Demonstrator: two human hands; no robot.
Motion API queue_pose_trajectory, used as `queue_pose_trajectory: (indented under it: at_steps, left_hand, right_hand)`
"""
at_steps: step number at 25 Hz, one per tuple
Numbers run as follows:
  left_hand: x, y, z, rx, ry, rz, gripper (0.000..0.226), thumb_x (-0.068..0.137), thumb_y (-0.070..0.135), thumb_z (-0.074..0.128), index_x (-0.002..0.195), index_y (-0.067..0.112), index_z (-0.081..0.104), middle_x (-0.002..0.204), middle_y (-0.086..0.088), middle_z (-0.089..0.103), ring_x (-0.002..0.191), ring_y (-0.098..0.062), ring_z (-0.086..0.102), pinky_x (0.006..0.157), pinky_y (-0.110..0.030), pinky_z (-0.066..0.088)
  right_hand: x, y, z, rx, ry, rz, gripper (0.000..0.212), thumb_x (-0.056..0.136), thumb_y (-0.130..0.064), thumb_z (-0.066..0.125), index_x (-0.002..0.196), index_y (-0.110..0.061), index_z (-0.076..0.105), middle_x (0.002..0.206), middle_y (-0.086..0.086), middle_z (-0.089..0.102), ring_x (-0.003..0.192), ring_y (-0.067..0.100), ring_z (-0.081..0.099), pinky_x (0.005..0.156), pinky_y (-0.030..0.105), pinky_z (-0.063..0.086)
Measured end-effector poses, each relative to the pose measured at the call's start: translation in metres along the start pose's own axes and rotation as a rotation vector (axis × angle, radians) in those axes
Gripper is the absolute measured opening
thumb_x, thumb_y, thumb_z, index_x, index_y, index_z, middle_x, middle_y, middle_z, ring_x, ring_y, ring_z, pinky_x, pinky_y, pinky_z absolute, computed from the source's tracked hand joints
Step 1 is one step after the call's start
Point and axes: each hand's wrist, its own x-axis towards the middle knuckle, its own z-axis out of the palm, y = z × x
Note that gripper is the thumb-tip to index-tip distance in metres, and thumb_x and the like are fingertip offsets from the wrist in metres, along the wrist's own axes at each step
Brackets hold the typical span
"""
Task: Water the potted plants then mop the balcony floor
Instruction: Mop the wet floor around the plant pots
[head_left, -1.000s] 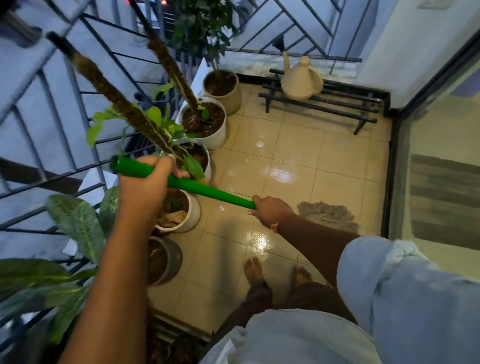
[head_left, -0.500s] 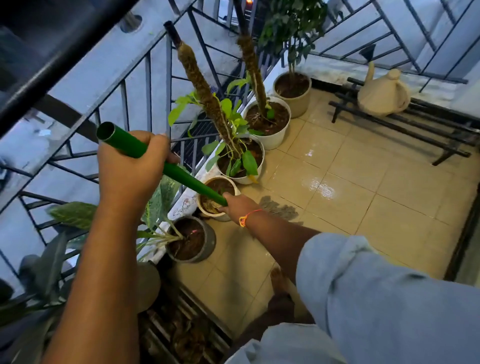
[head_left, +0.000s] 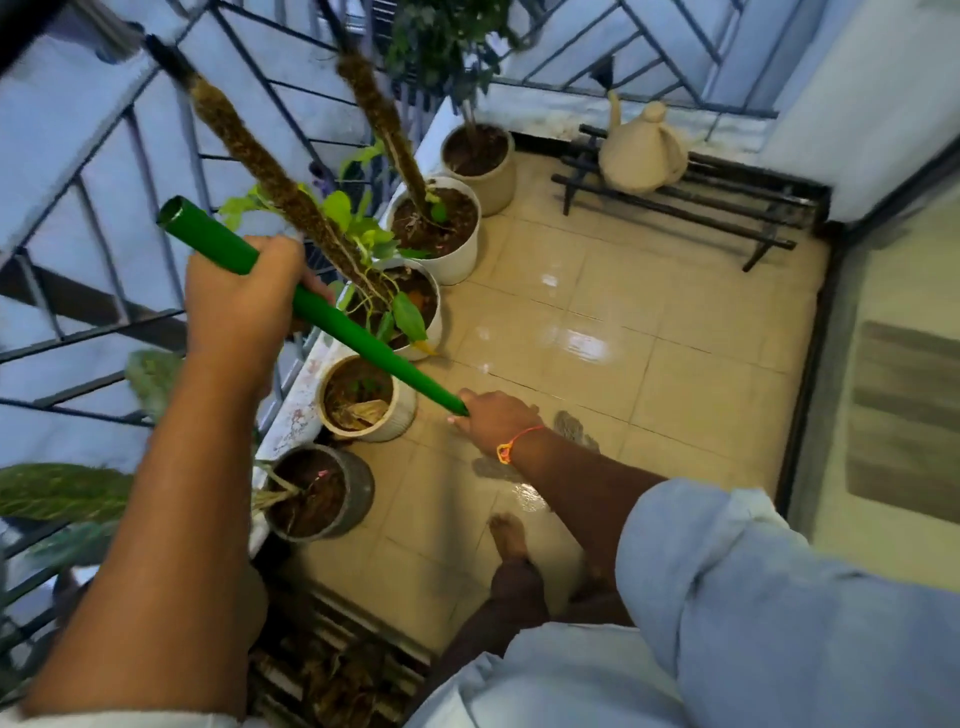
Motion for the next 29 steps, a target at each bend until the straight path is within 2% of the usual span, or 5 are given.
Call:
queue_pose_trajectory:
  at_steps: [5,10,13,22,29]
  left_hand:
    - [-0.016,-0.001,0.100,-0.038,-0.212,-0.102,0.029,0.089,0.013,0.058,0.061,0.017,0.065,0.059,0.001,0.071,0.073,-0.021,0.076,0.056,-0.029,0.059]
    - [-0.060,-0.014,0.180,-0.053,-0.575,-0.121,0.031,0.096,0.009,0.057,0.066,0.015,0.065,0.067,0.000,0.072,0.078,-0.017,0.075,0.058,-0.022,0.058]
    - [-0.067,-0.014,0.194,-0.061,-0.633,-0.094,0.032,0.096,0.009,0.057,0.066,0.015,0.066,0.069,-0.001,0.072,0.076,-0.015,0.075,0.060,-0.025,0.060]
    - [0.030,-0.011,0.069,-0.045,-0.200,-0.074,0.032,0.092,0.011,0.060,0.060,0.014,0.062,0.052,0.005,0.068,0.059,-0.010,0.072,0.054,-0.028,0.059]
    - [0.082,-0.020,-0.058,0.006,0.102,-0.045,0.025,0.072,0.031,0.061,0.049,0.028,0.071,0.066,-0.020,0.071,0.072,-0.041,0.073,0.069,-0.060,0.064]
  right_hand:
    - [-0.071,0.106,0.008,0.068,0.021,0.260,0.042,0.102,-0.049,0.046,0.133,-0.020,0.048,0.107,0.013,0.068,0.097,0.033,0.064,0.071,0.034,0.041]
    - [-0.149,0.178,0.029,0.100,0.035,0.567,0.040,0.103,-0.046,0.046,0.133,-0.020,0.048,0.105,0.012,0.068,0.092,0.031,0.067,0.081,0.044,0.057]
    - [-0.161,0.187,0.034,0.096,0.051,0.628,0.040,0.104,-0.047,0.045,0.132,-0.019,0.049,0.104,0.012,0.068,0.091,0.030,0.067,0.082,0.046,0.058]
    - [-0.035,0.065,-0.003,0.003,0.015,0.285,0.041,0.104,-0.045,0.046,0.129,-0.012,0.049,0.109,0.015,0.066,0.098,0.033,0.064,0.072,0.034,0.042]
    - [0.067,-0.063,-0.018,-0.067,-0.079,0.001,0.046,0.102,-0.046,0.049,0.132,-0.011,0.049,0.112,0.020,0.067,0.102,0.037,0.064,0.071,0.033,0.039]
